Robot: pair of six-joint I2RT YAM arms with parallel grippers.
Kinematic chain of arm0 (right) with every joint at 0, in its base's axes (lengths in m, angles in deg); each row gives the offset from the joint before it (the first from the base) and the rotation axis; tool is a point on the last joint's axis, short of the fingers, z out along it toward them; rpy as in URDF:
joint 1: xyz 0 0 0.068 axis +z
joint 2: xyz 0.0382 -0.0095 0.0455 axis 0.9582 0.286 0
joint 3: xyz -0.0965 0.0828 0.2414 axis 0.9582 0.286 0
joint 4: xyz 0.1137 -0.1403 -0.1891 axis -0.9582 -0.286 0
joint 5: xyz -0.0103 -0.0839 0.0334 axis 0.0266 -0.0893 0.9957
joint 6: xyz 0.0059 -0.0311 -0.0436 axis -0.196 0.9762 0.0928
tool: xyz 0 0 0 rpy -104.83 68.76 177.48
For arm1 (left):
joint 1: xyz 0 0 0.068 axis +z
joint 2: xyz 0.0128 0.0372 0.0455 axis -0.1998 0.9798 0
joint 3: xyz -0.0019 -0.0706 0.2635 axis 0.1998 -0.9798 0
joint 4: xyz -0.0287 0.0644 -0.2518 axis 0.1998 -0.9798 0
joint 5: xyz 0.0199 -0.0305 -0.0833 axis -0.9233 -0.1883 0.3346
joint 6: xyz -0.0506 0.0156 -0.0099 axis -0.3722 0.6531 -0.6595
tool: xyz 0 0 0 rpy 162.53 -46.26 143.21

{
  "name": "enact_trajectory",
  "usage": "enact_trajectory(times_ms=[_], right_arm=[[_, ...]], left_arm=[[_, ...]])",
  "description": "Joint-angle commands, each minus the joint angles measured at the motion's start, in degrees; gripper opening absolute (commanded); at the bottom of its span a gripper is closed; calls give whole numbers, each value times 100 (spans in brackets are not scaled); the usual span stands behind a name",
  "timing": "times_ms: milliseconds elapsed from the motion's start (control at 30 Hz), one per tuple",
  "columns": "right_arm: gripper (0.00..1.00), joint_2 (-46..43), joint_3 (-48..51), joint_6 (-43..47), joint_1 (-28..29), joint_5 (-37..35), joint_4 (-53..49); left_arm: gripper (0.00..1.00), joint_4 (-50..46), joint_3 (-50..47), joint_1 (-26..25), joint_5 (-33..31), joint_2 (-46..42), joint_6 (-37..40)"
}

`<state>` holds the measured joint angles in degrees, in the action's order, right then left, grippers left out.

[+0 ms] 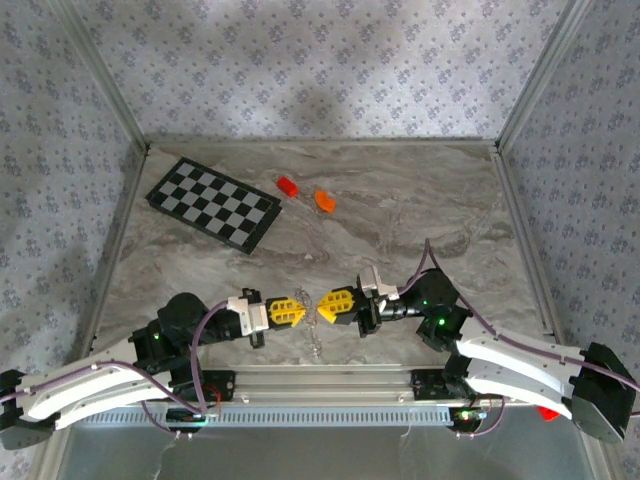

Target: Put the keys on the keyring

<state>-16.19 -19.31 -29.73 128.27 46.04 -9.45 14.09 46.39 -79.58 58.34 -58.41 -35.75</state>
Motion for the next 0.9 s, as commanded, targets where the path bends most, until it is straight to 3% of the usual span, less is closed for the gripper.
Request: enact_trajectory(times_ms=[0, 867], right_arm=[[0, -66, -156, 12, 5, 31, 319], [0, 23, -134, -21, 83, 282, 589]], left_arm=[[0, 258, 92, -58, 255, -87, -93], [0, 333, 94, -52, 301, 24, -110]])
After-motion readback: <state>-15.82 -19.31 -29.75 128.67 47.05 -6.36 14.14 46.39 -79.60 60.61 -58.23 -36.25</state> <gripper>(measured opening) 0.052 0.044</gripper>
